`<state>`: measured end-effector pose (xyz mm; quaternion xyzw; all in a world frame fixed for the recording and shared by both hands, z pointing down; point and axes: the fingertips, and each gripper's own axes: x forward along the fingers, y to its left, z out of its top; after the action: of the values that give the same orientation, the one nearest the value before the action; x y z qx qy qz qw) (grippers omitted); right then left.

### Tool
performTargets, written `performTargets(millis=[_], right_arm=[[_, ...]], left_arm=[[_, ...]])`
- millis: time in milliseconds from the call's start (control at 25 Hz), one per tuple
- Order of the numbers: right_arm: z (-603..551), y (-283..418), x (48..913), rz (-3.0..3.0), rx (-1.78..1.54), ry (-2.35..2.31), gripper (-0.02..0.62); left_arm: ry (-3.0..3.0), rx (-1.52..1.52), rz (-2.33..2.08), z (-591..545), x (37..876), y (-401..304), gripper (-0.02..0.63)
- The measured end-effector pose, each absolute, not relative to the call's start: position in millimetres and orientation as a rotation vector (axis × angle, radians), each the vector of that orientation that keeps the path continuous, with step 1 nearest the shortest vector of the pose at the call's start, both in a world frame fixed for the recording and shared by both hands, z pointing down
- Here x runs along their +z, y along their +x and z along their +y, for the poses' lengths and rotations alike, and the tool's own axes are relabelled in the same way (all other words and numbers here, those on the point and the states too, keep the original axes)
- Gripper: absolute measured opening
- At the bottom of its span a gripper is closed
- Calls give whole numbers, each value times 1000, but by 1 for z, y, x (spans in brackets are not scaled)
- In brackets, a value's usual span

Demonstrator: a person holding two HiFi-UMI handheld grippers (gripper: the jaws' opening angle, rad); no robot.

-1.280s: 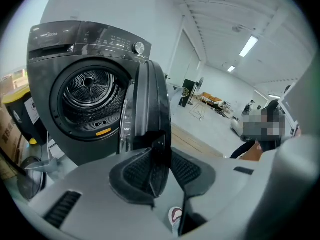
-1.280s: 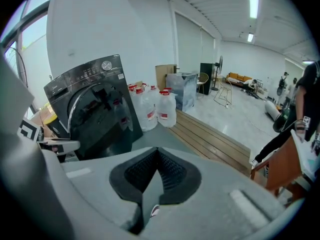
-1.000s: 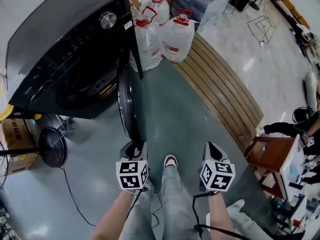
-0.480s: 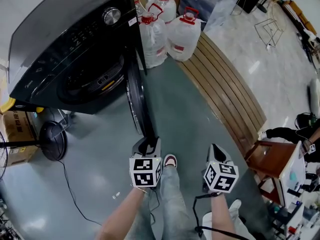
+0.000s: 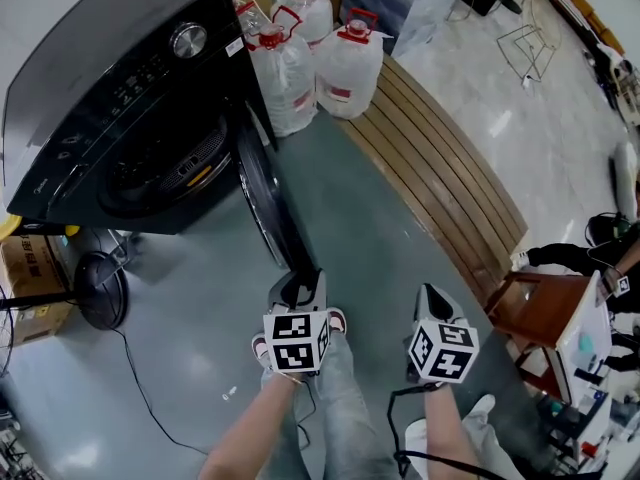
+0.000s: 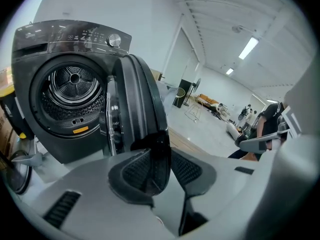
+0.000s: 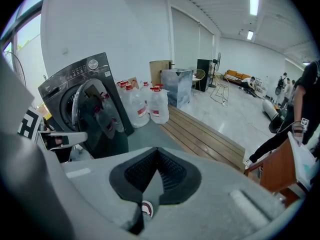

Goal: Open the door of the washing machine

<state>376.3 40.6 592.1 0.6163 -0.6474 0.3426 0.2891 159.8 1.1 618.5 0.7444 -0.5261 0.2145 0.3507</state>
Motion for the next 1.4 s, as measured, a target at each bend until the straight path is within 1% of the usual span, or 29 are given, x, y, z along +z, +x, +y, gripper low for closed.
performTargets(millis=[280, 760, 1400], right_arm=[[35, 398, 597, -1716, 934, 1670, 5], [25, 432, 600, -1687, 954, 1718, 5], [27, 453, 604, -1666, 989, 1747, 5]], left_arm=[[1936, 519, -1347, -13, 618, 189, 118], [1868, 531, -1393, -33, 619, 214, 118], [1870, 504, -1388, -50, 617, 240, 120]])
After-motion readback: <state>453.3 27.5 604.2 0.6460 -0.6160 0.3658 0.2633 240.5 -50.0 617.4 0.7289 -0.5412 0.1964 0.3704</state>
